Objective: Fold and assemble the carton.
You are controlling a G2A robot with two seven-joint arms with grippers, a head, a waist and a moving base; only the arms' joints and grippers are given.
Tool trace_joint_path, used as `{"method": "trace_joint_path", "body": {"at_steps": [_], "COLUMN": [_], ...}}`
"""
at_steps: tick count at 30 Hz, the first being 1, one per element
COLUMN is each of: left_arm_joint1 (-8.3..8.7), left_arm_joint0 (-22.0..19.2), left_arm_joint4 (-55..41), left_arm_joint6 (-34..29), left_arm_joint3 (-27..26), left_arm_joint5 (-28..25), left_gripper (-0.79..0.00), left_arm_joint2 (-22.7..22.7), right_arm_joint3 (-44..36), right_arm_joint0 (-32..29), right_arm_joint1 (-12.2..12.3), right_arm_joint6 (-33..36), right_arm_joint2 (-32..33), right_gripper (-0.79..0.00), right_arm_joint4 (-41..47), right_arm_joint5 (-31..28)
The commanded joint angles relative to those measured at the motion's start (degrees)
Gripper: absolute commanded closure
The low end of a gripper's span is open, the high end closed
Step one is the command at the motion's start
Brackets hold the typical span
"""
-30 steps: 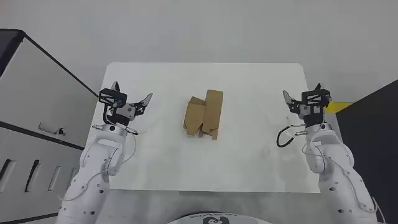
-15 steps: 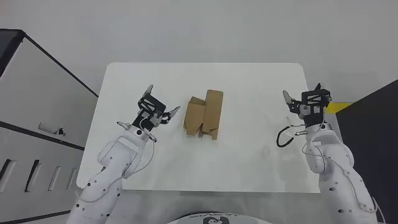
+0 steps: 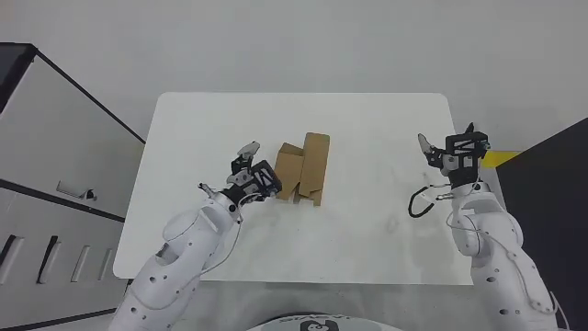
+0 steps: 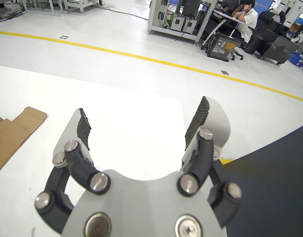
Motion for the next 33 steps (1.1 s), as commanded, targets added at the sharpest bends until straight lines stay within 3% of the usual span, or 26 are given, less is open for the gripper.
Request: {"method": "trace_joint_path", "body": {"at_steps": [1,7,15,19,28,33], "left_arm_joint1": [-0.07,-0.04,-0.05,-0.63,-0.54,-0.63], "left_arm_joint0": [-0.3,-0.4,-0.6,-1.7,-1.5,-1.1], "left_arm_joint4": [1.5,2.1,11.8,10.2,11.6,14.1], "left_arm_joint6": [-1.1,-1.1,-1.2,-3.3,-1.4,-0.4], "left_arm_joint3": [0.0,0.0,0.9,1.7,2.6,4.8], "left_arm_joint5": [0.6,0.5,-1.3,-0.2,-0.2,3.6], "left_gripper": [-0.785,-0.785,-0.785,-0.785,-0.785,-0.785], "left_arm_joint2": [0.6,0.7,6.0,7.7,8.3,9.1], "right_arm_joint3": [0.0,0.0,0.0,0.0,0.0,0.0], "right_arm_joint0": [0.0,0.0,0.0,0.0,0.0,0.0], "right_arm_joint1": [0.0,0.0,0.0,0.0,0.0,0.0], "right_arm_joint6": [0.0,0.0,0.0,0.0,0.0,0.0], "right_arm_joint2": [0.0,0.0,0.0,0.0,0.0,0.0], "right_gripper": [-0.785,-0.785,-0.785,-0.785,-0.785,-0.785], "right_arm_joint4": [0.0,0.0,0.0,0.0,0.0,0.0], "right_arm_joint5": [0.0,0.0,0.0,0.0,0.0,0.0]}}
